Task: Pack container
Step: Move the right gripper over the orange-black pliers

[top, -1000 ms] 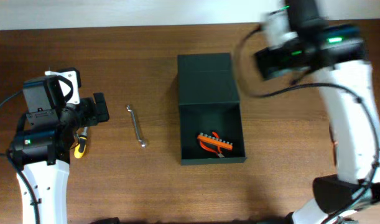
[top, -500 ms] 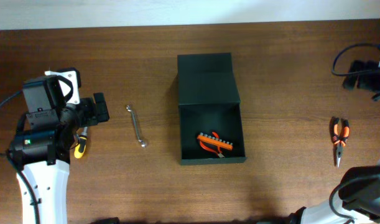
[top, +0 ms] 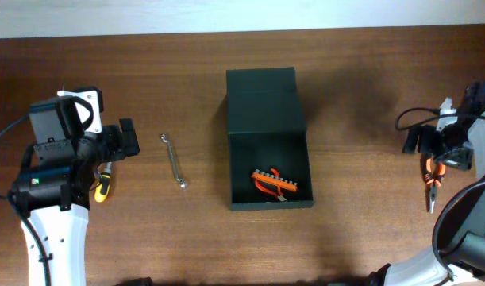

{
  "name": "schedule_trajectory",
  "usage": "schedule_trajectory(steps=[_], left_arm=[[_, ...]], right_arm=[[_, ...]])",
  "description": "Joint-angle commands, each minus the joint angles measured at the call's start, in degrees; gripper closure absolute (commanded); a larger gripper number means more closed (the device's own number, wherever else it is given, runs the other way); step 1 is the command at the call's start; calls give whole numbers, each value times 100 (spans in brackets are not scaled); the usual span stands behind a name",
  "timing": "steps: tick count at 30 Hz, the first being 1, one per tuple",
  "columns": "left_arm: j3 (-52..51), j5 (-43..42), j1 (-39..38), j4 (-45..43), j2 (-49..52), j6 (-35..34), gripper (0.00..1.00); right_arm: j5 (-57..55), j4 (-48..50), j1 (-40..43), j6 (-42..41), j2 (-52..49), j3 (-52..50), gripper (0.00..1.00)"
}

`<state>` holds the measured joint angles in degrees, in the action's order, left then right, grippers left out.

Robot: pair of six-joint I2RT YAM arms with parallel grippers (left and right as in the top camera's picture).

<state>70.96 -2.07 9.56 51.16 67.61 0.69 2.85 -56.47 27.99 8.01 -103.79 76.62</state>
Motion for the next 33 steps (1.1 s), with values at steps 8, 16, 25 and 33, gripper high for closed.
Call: schedule_trajectory(steps=[8,16,25,33], left_arm=[[98,-76,31,-9,-11,109,1],[98,-76,31,-9,-13,109,1],[98,-79,28,-9,-11,109,1],[98,-79,31,-9,-11,107,1]], right_arm=[[-48,636,28,210,-269,-501,1],[-120,833,28,212,-540,-501,1],[-247,892,118,227,-625,-514,1],[-262,879,173,225,-728,-535,2]])
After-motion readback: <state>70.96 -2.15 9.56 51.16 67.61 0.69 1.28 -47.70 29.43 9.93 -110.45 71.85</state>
